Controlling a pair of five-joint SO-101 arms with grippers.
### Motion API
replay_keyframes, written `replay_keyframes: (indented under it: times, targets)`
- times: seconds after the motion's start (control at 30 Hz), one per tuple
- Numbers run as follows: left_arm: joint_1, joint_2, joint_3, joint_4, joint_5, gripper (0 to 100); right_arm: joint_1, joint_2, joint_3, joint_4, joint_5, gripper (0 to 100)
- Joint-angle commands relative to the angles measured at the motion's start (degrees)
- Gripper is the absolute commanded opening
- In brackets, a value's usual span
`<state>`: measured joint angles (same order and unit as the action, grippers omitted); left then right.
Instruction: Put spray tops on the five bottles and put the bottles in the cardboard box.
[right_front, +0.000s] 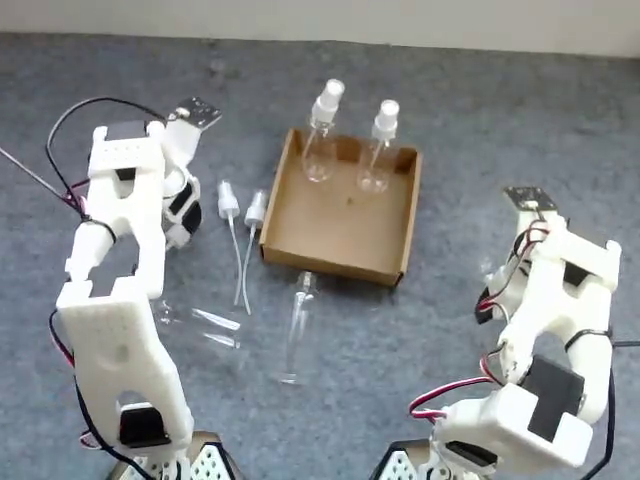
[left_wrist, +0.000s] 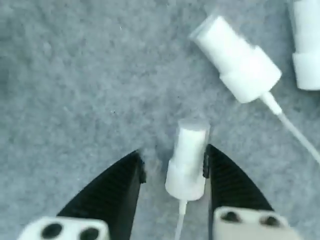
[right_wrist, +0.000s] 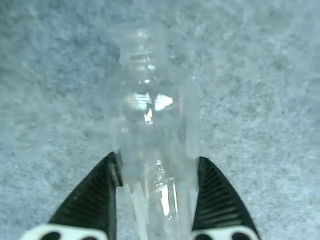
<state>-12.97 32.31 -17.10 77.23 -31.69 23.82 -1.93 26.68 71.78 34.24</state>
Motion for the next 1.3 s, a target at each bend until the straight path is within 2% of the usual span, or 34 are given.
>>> replay_keyframes:
  times: [0.0,0.13,0.3,0.4,0.5,0.7,0.87,1.1,1.27]
  targets:
    - [2.15,-0.48,-1.36,-1.23,0.7,17,0.66,-0.31,-3.3,-0.66,0.7,2.6]
    - [2.24,-0.48,2.42,-2.9,0.53,15,0.75,-0.31,-3.3,-0.66,0.7,4.9]
    - [2.24,-0.57,9.01,-7.82,0.35,4,0.75,-0.31,-3.12,-0.66,0.53,5.1]
    - [1.98,-1.19,10.07,-7.82,0.62,0,1.89,-0.48,-3.3,-0.66,0.7,5.1]
    - [1.36,-4.44,7.43,-6.24,0.97,0,3.21,-0.66,-3.3,-0.66,0.79,5.1]
    - [1.1,-20.53,4.0,1.76,7.82,0,3.82,-0.66,-3.3,-0.66,0.79,5.0]
    - [1.27,-35.21,6.2,6.68,14.59,0,3.3,-0.75,-3.3,-0.48,0.44,5.6]
    - [7.6,-52.26,22.46,7.3,20.04,0,3.3,-0.75,-3.38,-0.22,0.44,22.0]
    - [12.09,-62.2,33.54,4.04,21.45,0,3.3,-0.75,-3.74,-0.13,0.44,24.0]
